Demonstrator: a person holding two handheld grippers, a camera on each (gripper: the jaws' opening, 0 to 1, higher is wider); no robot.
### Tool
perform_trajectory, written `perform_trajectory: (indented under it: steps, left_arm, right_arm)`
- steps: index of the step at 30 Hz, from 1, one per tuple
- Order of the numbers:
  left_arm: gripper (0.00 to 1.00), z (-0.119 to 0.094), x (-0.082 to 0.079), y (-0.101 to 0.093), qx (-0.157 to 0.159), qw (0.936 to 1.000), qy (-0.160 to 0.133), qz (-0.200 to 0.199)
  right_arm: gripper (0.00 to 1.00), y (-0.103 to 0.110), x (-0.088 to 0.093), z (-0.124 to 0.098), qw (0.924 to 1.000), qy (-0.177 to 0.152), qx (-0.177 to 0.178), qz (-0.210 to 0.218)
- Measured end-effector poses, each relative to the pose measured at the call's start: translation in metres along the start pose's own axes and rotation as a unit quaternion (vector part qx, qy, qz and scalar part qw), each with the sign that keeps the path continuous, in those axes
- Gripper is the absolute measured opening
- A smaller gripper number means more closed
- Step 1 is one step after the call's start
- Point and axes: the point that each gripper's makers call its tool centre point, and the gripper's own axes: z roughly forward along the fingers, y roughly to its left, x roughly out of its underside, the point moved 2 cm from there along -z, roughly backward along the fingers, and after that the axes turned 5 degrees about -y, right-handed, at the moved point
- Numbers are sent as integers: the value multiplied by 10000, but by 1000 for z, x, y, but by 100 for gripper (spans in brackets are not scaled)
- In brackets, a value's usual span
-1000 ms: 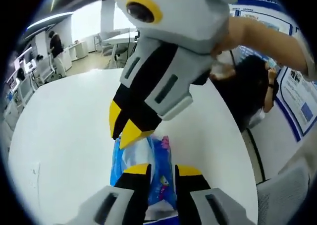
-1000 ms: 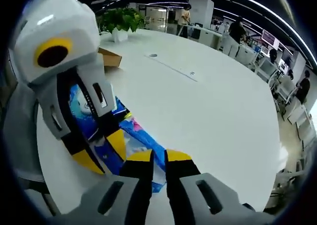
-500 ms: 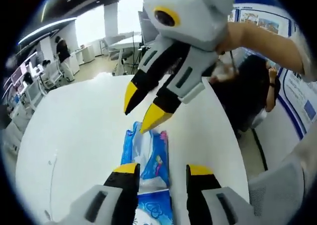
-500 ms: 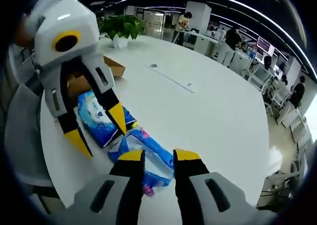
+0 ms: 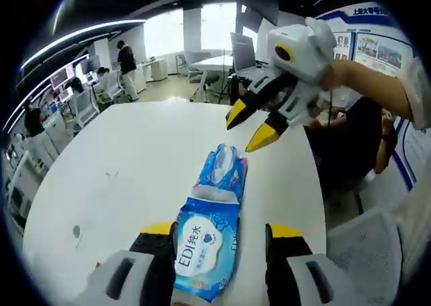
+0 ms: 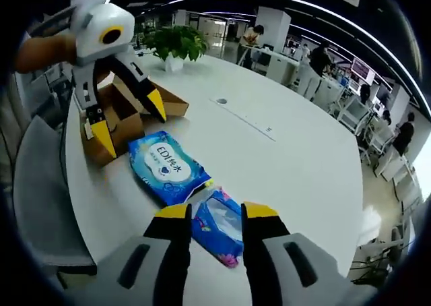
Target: Operate the shoe box by opening the lid, removing the specified soft item, and placing it in the target area until the item is outside and the box remains undamaged.
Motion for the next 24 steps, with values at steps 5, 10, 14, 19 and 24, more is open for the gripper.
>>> perform_trajectory:
  steps: [5,10,14,19,24]
  left_arm:
    - [55,-35,22,6,-311,9992,3,-260]
    - [55,-68,46,10,-603,9970,-4,-488]
    - [56,-89,63,12,-809,9948,27,-620]
    - [56,-113,89,14,-1038,9913,104,-798]
    - [57,-139,111,15,-1301,9858,116,-1060]
  right_arm:
    - [32,21,-8,3,9998,24,-174,-138]
    - [34,39,-16,7,9989,20,-383,-281]
    - [36,55,-24,12,9973,-21,-603,-424]
    - [40,74,-32,20,9946,-56,-882,-543]
    - [43,99,-41,29,9895,-85,-1249,-718]
